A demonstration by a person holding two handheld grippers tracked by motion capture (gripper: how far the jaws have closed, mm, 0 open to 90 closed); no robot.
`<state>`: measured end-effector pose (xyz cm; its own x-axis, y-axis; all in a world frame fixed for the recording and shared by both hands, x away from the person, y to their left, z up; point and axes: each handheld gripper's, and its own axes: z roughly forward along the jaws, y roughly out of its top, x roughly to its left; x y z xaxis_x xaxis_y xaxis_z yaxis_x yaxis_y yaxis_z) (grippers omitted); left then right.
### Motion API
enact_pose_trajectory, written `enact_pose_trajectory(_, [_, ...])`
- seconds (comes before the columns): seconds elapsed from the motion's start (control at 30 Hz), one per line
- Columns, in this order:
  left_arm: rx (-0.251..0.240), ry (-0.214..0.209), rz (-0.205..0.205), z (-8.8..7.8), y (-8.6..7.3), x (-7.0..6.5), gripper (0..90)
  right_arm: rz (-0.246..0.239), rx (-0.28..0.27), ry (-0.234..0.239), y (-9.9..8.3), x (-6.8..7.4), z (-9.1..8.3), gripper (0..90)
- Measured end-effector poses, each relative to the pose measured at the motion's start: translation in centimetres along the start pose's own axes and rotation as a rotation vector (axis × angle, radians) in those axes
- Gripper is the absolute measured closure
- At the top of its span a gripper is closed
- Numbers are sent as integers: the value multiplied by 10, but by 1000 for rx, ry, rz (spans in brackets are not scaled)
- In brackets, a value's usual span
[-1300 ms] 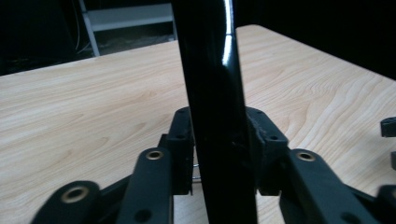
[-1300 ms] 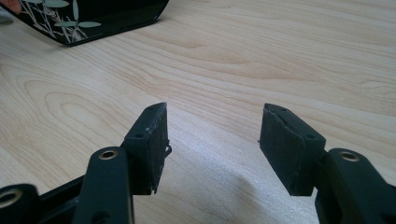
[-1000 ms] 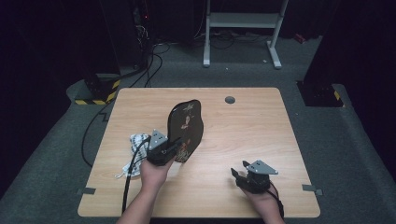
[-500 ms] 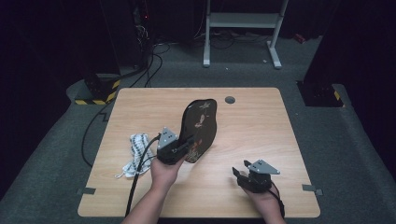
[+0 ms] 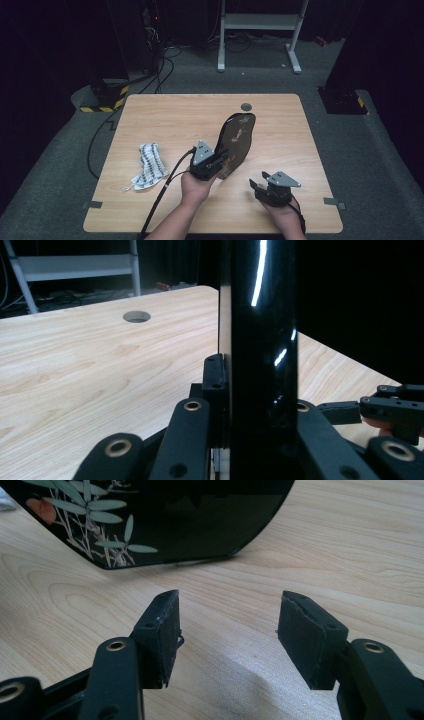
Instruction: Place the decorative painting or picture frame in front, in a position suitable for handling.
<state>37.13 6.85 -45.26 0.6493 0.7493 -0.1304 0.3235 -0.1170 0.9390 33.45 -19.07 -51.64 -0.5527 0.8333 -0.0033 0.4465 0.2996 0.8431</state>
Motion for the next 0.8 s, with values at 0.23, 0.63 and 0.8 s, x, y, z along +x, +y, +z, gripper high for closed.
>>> enact_pose_trajectory(0.23, [-14,-7,-18,1,-5,0,805,2,4,2,0,1,1,424])
enact_pose_trajectory(0.63, [-28,-20,-30,-5,-17,3,794,-9,12,5,-1,4,3,426])
enact_pose_trajectory(0.8, [-16,-34,-20,-10,-20,4,632,-8,15,6,-1,5,4,426])
